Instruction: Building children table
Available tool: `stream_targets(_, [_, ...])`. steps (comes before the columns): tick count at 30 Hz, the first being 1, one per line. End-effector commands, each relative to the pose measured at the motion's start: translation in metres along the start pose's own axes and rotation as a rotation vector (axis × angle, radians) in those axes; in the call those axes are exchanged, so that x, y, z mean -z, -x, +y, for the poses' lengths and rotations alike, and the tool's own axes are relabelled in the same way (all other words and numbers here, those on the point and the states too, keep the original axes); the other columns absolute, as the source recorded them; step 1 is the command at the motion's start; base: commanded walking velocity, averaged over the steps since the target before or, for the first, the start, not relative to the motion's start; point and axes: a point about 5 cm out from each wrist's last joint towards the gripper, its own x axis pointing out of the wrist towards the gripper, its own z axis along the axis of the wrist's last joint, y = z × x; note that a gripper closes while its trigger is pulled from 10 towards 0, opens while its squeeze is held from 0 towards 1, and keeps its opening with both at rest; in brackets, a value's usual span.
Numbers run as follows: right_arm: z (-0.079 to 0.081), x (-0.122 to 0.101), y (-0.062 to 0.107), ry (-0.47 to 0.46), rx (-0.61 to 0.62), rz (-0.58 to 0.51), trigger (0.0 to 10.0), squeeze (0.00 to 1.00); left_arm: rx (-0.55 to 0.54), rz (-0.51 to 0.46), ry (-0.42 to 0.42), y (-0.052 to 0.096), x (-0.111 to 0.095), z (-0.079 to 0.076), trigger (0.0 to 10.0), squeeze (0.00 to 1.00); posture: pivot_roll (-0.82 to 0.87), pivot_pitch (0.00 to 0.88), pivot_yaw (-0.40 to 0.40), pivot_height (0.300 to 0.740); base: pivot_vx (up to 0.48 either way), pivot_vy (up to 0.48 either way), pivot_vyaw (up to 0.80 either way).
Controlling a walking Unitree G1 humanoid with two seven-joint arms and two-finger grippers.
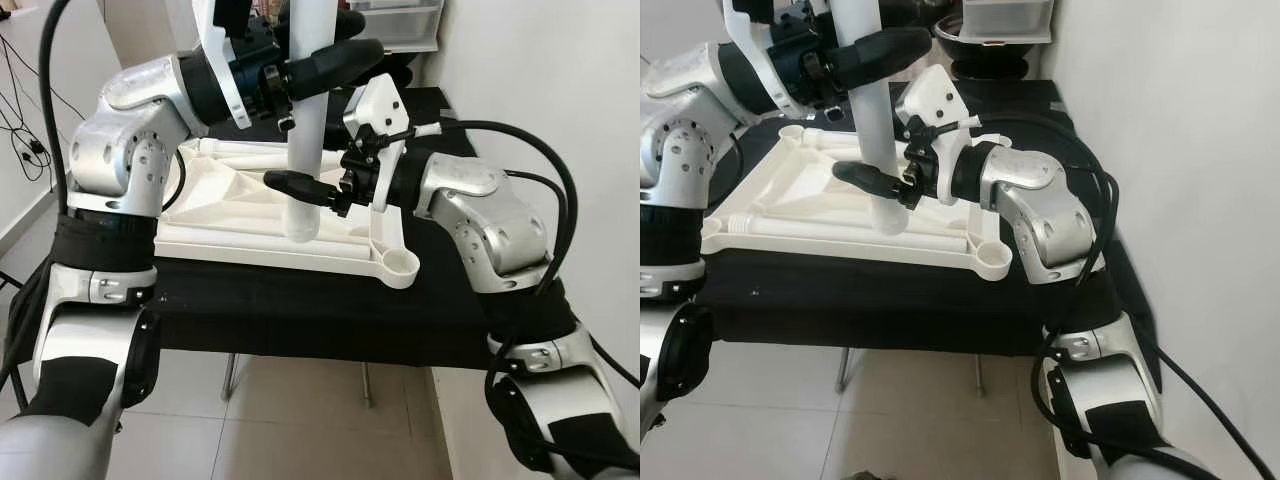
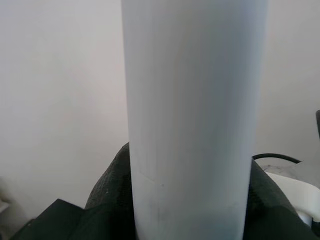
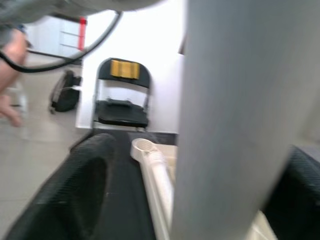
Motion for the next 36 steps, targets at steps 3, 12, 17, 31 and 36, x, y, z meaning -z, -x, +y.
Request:
stream_targets(3, [0.012, -0.002, -0.003, -0.045, -0.091, -0.040, 10.0, 0.00, 0.041, -0.040, 0.071, -0.002, 0.002, -0.006, 0.0, 0.00, -0.09, 0.004, 0.027, 0.740, 0.000, 0.000, 0.00])
stream_targets(12, [0.034, 0.016, -0.019, -0.152, -0.137, 0.021, 10.0, 0.00, 0.090, -0.112, 0.178, -0.011, 0.007, -0.013, 0.0, 0.00, -0.10, 0.009, 0.025, 0.740, 0.000, 0.000, 0.00])
stream_targets(17, [0.042, 0.029, -0.028, -0.195, -0.123, 0.072, 10.0, 0.00, 0.132, -0.127, 0.204, -0.018, 0.009, -0.020, 0.0, 0.00, -0.10, 0.010, 0.024, 0.740, 0.000, 0.000, 0.00])
stream_targets(31, [0.048, 0.047, -0.032, -0.247, -0.069, 0.148, 0.0, 0.00, 0.172, -0.165, 0.268, -0.028, 0.007, -0.026, 0.0, 0.00, -0.11, 0.012, 0.029, 0.740, 0.000, 0.000, 0.00])
stream_targets(36, [0.049, 0.047, -0.032, -0.255, -0.066, 0.148, 0.0, 0.00, 0.181, -0.173, 0.285, -0.031, 0.008, -0.028, 0.0, 0.00, -0.11, 0.013, 0.030, 0.740, 0.000, 0.000, 0.00])
